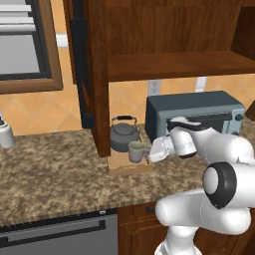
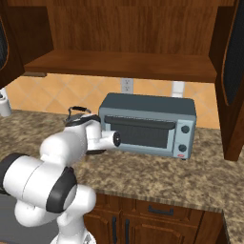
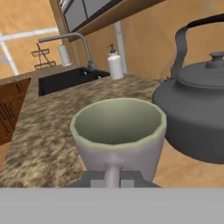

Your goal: Pick the kettle from the counter and place it on the tray. Then pick the mug from the cabinet and place it on the tray. Then close the cabinet doors.

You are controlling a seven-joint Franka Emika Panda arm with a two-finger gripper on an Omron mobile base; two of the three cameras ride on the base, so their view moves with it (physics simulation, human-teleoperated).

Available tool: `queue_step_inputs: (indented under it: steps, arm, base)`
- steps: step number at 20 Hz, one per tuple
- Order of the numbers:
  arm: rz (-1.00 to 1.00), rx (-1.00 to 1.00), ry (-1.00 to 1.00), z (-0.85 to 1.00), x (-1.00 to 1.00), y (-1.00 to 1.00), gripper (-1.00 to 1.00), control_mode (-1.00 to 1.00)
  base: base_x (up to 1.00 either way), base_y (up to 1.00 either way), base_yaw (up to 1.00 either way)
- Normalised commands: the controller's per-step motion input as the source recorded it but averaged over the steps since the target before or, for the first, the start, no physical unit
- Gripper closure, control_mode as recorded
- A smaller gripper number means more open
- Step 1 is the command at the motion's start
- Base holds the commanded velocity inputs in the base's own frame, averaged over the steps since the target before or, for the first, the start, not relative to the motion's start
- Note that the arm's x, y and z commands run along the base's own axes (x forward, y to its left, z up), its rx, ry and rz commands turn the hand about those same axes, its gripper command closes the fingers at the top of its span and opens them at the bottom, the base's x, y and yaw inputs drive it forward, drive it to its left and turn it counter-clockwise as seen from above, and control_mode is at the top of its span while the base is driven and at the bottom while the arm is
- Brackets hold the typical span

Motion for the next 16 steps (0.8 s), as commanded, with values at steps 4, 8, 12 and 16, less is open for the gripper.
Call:
queue_step_inputs:
  steps: [4,8,12,16]
  arm:
    - [0.0,0.0,0.0,-0.18,0.22,0.0,1.0,-1.0]
    - [0.0,0.0,0.0,-0.19,0.24,0.0,1.0,-1.0]
    - [0.0,0.0,0.0,-0.22,0.2,0.0,1.0,-1.0]
    - [0.0,0.0,0.01,-0.21,0.12,0.0,1.0,-1.0]
  base:
    - [0.0,0.0,0.0]
    - [0.0,0.0,0.0]
    - [0.0,0.0,0.0]
    - [0.0,0.0,0.0]
